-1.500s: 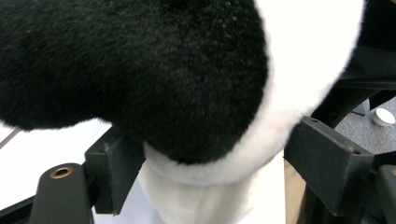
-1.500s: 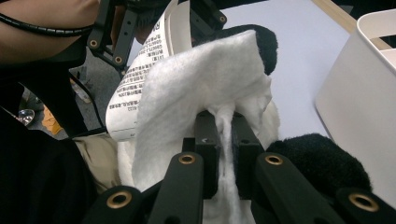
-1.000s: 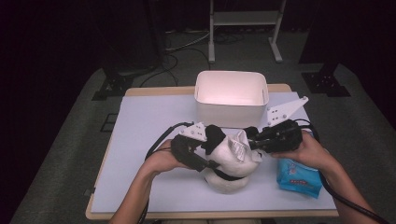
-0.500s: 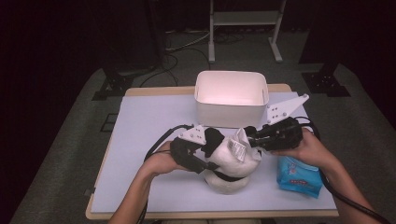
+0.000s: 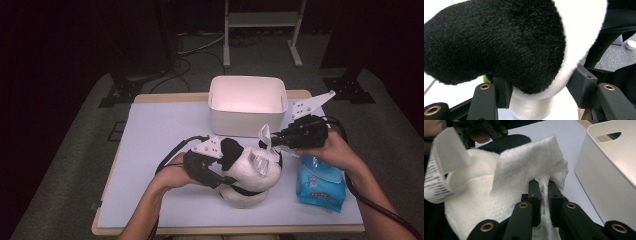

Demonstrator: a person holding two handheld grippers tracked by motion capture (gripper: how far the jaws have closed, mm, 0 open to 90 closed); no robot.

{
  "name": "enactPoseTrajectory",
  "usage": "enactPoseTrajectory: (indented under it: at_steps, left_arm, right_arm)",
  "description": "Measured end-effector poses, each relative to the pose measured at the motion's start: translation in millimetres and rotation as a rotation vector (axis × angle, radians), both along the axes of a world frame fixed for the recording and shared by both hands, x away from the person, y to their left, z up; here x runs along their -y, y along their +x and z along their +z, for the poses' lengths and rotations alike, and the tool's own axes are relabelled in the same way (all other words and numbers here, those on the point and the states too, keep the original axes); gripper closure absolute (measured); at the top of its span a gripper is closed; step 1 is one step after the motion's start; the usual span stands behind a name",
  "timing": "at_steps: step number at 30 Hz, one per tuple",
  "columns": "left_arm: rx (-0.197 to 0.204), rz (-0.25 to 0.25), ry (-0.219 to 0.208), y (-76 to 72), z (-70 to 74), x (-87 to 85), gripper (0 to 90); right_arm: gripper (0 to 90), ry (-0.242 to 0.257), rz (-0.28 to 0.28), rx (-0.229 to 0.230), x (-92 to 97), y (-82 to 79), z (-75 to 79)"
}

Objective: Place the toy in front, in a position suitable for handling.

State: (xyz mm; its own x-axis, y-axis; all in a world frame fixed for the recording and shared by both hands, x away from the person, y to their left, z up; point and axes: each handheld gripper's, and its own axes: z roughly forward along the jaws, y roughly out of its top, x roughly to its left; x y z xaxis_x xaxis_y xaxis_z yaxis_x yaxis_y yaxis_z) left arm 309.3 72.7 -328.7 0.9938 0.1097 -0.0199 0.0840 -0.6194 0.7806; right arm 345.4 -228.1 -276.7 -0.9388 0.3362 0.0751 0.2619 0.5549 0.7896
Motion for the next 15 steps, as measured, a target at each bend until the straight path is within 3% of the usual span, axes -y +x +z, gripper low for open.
enactPoseTrajectory:
  at_steps: [7, 15]
  left_arm:
    - [-0.006, 0.002, -0.008, 2.1, -1.6, -2.7, 43.0]
    - [-0.004, -0.005, -0.012, 1.3, -1.0, 0.6, 42.8]
  right_arm:
    - [83.5, -0.006, -0.029, -0.003, 7.9, 2.9, -1.4]
    - [83.6, -0.014, -0.012, -0.007, 11.3, -9.2, 1.8]
